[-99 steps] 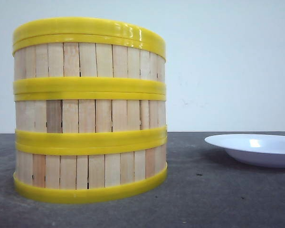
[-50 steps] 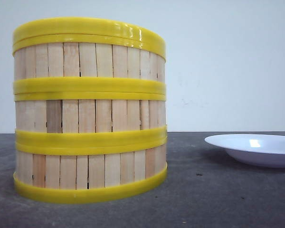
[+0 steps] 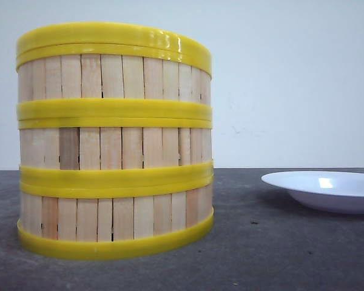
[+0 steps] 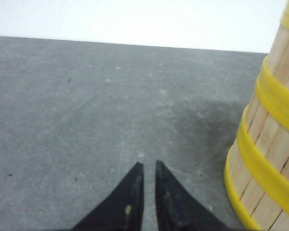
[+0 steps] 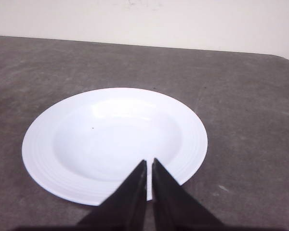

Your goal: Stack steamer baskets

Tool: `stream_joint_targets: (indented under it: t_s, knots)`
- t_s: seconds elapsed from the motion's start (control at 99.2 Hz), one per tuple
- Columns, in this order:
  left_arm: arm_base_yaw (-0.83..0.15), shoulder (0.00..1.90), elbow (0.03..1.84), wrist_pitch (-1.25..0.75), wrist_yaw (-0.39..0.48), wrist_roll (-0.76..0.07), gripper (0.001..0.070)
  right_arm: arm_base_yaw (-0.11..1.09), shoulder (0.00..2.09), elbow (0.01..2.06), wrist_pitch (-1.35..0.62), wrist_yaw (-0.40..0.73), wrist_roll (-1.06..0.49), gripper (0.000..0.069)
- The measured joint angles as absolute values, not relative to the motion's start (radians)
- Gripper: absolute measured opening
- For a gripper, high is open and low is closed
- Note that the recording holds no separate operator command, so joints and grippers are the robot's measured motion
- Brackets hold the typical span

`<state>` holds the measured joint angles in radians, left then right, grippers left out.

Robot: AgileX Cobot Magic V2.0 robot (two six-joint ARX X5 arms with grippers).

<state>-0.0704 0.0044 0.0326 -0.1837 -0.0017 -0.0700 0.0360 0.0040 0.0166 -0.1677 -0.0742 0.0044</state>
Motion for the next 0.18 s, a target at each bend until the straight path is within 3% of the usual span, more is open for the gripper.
stream_joint_targets:
  t_s: [0.181]
  knots:
    - [-0.07,0.004,0.033,-0.184,-0.002,-0.07,0.0015,0.036,0.004,0.017,-0.168,-0.074,0.004,0.0013]
